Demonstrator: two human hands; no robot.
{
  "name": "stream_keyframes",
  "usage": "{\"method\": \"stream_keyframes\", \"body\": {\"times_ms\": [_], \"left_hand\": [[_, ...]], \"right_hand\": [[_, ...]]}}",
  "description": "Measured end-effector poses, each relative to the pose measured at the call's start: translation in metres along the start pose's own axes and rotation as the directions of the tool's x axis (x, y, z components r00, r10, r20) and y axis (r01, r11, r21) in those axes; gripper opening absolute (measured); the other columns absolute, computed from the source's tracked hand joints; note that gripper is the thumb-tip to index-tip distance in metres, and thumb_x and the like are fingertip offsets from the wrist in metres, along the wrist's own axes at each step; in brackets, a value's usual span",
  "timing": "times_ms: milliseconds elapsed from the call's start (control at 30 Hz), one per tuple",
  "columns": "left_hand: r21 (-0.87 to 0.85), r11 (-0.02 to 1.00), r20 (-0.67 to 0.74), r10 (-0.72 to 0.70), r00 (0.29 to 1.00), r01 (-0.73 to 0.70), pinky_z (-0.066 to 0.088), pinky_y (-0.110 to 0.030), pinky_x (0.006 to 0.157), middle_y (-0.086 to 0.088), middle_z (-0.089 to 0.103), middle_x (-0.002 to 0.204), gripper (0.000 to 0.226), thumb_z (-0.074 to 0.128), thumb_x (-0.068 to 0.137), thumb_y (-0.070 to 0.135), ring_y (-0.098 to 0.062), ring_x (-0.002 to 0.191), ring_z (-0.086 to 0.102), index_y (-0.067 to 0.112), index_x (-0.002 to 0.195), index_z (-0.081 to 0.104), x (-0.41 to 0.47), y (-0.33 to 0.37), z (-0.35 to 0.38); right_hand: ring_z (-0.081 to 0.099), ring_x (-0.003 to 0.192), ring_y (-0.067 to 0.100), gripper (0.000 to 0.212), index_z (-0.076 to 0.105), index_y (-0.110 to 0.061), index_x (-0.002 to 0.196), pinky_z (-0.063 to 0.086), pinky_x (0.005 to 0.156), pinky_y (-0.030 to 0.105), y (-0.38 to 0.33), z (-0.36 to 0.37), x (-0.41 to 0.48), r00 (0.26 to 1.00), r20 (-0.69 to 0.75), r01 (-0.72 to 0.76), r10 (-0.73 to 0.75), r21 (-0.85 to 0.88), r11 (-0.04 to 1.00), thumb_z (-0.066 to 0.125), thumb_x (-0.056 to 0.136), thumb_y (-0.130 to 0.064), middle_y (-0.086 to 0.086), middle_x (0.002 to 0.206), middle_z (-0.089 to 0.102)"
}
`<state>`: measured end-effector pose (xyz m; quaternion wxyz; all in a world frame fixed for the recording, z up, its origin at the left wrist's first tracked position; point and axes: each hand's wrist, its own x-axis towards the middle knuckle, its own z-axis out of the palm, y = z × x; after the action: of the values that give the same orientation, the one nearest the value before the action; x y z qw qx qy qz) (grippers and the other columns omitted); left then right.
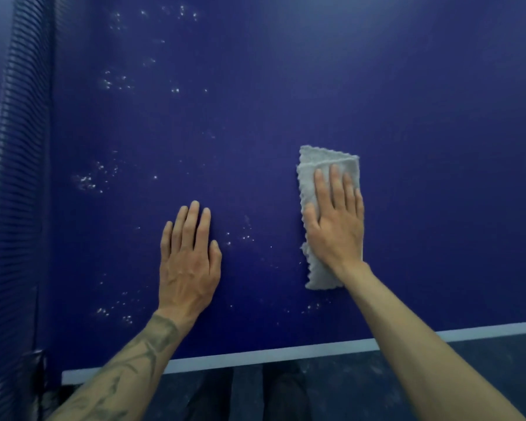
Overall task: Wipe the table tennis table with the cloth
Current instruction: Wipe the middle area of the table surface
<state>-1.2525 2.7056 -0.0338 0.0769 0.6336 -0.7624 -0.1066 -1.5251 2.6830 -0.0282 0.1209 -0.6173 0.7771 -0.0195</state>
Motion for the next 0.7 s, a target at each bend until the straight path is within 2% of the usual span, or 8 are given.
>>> {"method": "stream_keyframes", "body": {"times_ms": [67, 133, 233, 333, 467, 567, 633, 700], "left_hand": [[0.018, 1.000, 0.008, 0.020, 1.000, -0.020, 0.017, -0.053, 0.130, -0.013, 0.026, 0.171, 0.058, 0.034, 0.107, 0.028, -0.030, 0.160, 0.021, 0.007, 0.161, 0.033, -0.004, -0.004, 0.005], [0.024, 1.000, -0.001, 0.021, 1.000, -0.021, 0.015, -0.052, 0.131, -0.012, 0.025, 0.171, 0.059, 0.033, 0.107, 0.030, -0.028, 0.161, 0.019, 0.008, 0.162, 0.031, -0.003, -0.006, 0.008], [0.023, 0.999, -0.005, 0.028, 1.000, -0.027, 0.016, -0.052, 0.130, -0.012, 0.024, 0.172, 0.059, 0.033, 0.107, 0.030, -0.028, 0.161, 0.019, 0.009, 0.163, 0.029, -0.004, -0.007, 0.009], [0.015, 1.000, 0.003, 0.026, 1.000, -0.026, 0.014, -0.052, 0.131, -0.013, 0.023, 0.172, 0.060, 0.034, 0.106, 0.029, -0.028, 0.161, 0.018, 0.008, 0.163, 0.029, -0.004, -0.007, 0.006], [0.014, 1.000, 0.030, 0.002, 1.000, -0.002, 0.014, -0.052, 0.131, -0.012, 0.022, 0.172, 0.060, 0.034, 0.106, 0.029, -0.028, 0.161, 0.016, 0.008, 0.163, 0.029, -0.004, -0.004, 0.002], [0.012, 1.000, 0.034, 0.001, 0.999, -0.001, 0.013, -0.051, 0.131, -0.012, 0.022, 0.173, 0.060, 0.034, 0.107, 0.030, -0.028, 0.161, 0.015, 0.009, 0.163, 0.029, -0.004, -0.004, 0.003], [0.011, 1.000, 0.025, 0.003, 1.000, -0.003, 0.013, -0.051, 0.131, -0.012, 0.022, 0.172, 0.060, 0.034, 0.106, 0.030, -0.028, 0.161, 0.016, 0.009, 0.163, 0.029, -0.004, -0.004, 0.004], [0.010, 1.000, 0.010, 0.006, 1.000, -0.006, 0.014, -0.051, 0.131, -0.012, 0.024, 0.172, 0.060, 0.035, 0.106, 0.029, -0.029, 0.161, 0.018, 0.009, 0.162, 0.030, -0.004, -0.004, 0.004]], "right_hand": [[-0.008, 0.165, 0.022, 0.068, 0.002, -0.027, 0.171, 0.003, 0.134, 0.049, -0.022, 0.002, 0.010, 0.994, -0.042, -0.096, 0.097, 0.013, 0.995, 0.019, 0.108, -0.046, 0.002, 0.179, -0.006], [-0.006, 0.165, 0.025, 0.070, 0.004, -0.025, 0.171, 0.003, 0.134, 0.049, -0.054, 0.012, 0.015, 0.995, -0.057, -0.077, 0.078, 0.017, 0.997, 0.021, 0.107, -0.046, 0.005, 0.179, -0.005], [-0.002, 0.166, 0.026, 0.069, 0.010, -0.023, 0.171, 0.008, 0.134, 0.050, -0.090, 0.029, -0.016, 0.985, -0.038, 0.167, -0.167, 0.002, 0.986, 0.028, 0.108, -0.044, 0.006, 0.179, 0.000], [-0.001, 0.166, 0.023, 0.069, 0.010, -0.024, 0.171, 0.012, 0.133, 0.050, -0.068, 0.034, -0.060, 0.935, -0.005, 0.356, -0.356, -0.030, 0.934, 0.032, 0.109, -0.044, 0.004, 0.179, -0.001], [-0.006, 0.165, 0.020, 0.068, 0.004, -0.027, 0.171, 0.008, 0.134, 0.051, -0.005, 0.018, -0.067, 0.998, 0.001, 0.062, -0.062, -0.033, 0.998, 0.025, 0.110, -0.045, 0.001, 0.179, -0.005], [-0.008, 0.165, 0.021, 0.068, 0.003, -0.027, 0.171, 0.005, 0.134, 0.051, -0.012, 0.010, -0.046, 0.992, -0.032, -0.119, 0.119, 0.005, 0.993, 0.021, 0.109, -0.045, 0.002, 0.179, -0.005], [-0.007, 0.165, 0.024, 0.069, 0.004, -0.025, 0.171, 0.004, 0.134, 0.050, -0.040, 0.016, -0.035, 0.989, -0.053, -0.139, 0.140, 0.019, 0.990, 0.019, 0.108, -0.046, 0.005, 0.179, -0.005], [-0.004, 0.165, 0.026, 0.069, 0.007, -0.023, 0.172, 0.006, 0.133, 0.051, -0.069, 0.025, -0.040, 0.998, -0.057, -0.039, 0.039, 0.006, 0.999, 0.021, 0.108, -0.045, 0.007, 0.179, -0.002]]}}
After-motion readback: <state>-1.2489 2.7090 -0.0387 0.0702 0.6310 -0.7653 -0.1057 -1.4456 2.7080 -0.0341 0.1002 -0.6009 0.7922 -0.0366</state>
